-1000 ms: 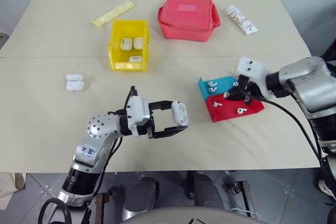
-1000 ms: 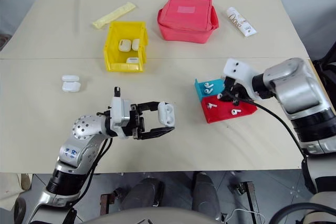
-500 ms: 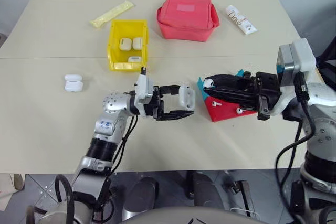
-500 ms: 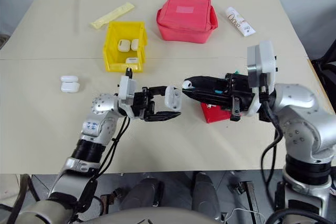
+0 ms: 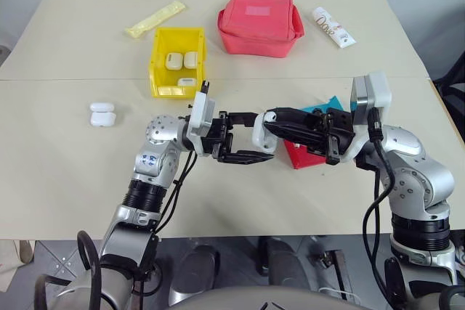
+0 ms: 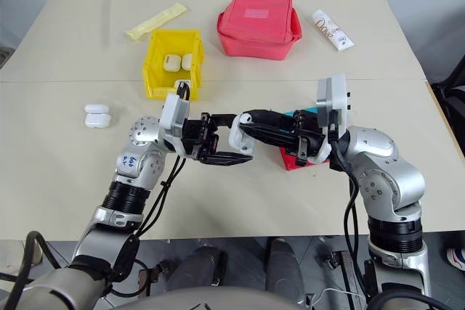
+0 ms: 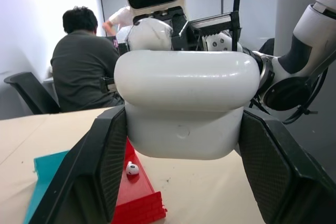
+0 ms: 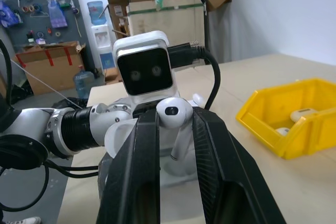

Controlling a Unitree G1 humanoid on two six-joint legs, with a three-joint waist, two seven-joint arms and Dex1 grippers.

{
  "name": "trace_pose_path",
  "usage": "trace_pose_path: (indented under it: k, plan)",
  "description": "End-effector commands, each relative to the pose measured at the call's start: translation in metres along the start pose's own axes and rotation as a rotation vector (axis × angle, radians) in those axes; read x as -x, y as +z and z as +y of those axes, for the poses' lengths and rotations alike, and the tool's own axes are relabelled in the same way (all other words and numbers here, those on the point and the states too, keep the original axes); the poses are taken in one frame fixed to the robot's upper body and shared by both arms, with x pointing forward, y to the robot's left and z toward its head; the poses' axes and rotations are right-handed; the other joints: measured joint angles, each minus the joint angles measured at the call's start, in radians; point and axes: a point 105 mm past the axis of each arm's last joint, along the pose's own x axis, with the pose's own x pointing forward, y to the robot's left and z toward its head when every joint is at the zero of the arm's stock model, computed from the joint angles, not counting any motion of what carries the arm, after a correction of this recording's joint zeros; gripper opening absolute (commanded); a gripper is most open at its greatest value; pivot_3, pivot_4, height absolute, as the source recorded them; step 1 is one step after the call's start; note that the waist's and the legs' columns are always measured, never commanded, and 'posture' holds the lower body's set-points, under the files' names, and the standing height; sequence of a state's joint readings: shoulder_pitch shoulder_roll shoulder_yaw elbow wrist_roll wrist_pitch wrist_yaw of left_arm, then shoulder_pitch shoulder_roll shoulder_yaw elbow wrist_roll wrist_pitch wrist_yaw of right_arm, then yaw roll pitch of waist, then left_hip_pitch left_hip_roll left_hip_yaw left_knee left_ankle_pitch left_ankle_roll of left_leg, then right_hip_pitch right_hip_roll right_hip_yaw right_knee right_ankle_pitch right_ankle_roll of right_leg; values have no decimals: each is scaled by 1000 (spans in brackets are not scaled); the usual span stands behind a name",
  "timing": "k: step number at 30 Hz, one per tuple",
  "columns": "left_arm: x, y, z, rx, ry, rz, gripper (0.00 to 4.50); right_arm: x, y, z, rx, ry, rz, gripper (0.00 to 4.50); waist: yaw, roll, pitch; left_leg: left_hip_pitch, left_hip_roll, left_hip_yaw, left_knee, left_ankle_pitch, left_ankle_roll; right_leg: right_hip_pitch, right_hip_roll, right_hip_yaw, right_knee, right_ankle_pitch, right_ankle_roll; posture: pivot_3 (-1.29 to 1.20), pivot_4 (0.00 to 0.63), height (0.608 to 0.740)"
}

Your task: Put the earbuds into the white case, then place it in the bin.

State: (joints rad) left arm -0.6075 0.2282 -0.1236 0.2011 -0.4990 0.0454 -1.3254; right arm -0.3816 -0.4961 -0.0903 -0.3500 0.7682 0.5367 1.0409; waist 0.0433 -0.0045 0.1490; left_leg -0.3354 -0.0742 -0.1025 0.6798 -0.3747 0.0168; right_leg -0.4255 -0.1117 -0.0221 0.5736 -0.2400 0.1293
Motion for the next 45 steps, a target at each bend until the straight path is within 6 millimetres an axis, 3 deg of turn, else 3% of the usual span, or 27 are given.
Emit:
trace_pose_path:
  k: [1, 22, 38, 43, 45]
  plan:
    - [-5, 19, -2, -57, -7, -50, 2787, -1, -3, 0, 7, 8, -2, 513, -1, 0, 0, 0, 0, 0, 0, 0, 0, 0, 0, 0, 0, 0, 0, 0, 150, 740]
    - [-1, 25, 1, -88, 56, -69, 2787, 19, -40, 2, -21, 78, 159, 513, -12, 0, 0, 0, 0, 0, -1, 0, 0, 0, 0, 0, -1, 0, 0, 0, 150, 740]
    - [-2, 19, -1, -110, 45, -60, 2787, 20, -40, -4, -71, 82, 187, 513, -15, 0, 0, 0, 0, 0, -1, 0, 0, 0, -1, 0, -1, 0, 0, 0, 150, 740]
    - [-2, 18, -1, -108, 49, -53, 2787, 17, -33, -7, -39, 75, 157, 2206, -15, 0, 0, 0, 0, 0, -1, 0, 0, 0, -1, 0, -1, 0, 0, 0, 150, 740]
    - [-2, 16, -1, -99, 50, -49, 2787, 14, -29, -8, -28, 75, 150, 2206, -15, 0, 0, 0, 0, 0, -1, 0, 0, 0, -1, 0, -1, 0, 0, 0, 150, 740]
